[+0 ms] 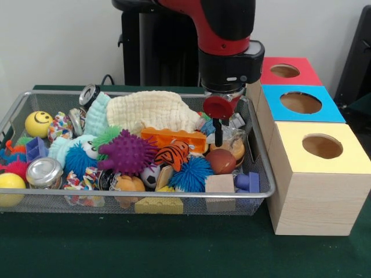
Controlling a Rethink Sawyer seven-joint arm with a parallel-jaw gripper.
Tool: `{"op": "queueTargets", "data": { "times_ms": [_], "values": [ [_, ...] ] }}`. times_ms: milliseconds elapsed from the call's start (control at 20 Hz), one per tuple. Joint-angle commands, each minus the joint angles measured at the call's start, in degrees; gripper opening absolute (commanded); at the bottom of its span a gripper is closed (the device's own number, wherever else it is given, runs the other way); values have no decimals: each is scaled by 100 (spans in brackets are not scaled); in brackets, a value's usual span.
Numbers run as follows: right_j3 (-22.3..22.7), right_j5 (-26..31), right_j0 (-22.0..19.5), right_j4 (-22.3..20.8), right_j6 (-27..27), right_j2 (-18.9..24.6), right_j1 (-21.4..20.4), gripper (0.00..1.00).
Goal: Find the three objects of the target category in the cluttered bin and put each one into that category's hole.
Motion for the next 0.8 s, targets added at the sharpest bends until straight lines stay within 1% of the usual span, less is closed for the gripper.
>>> {"op": "queueTargets", "data": {
  "times_ms": [50,150,250,350,400,500,700,800],
  "values": [
    [-460,155,81,-300,636,92,406,0],
    [-514,339,71,-324,671,74,425,0],
    [-538,392,69,-324,670,80,442,0],
    [-587,397,132,-352,730,-7,475,0],
    [-659,468,235,-399,834,-171,487,0],
    [-907,940,539,-585,1200,-718,538,0],
    [-1160,2038,1071,-951,1789,-1603,212,0],
    [-1312,2618,1279,-1151,1959,-2028,65,0]
  ]
}}
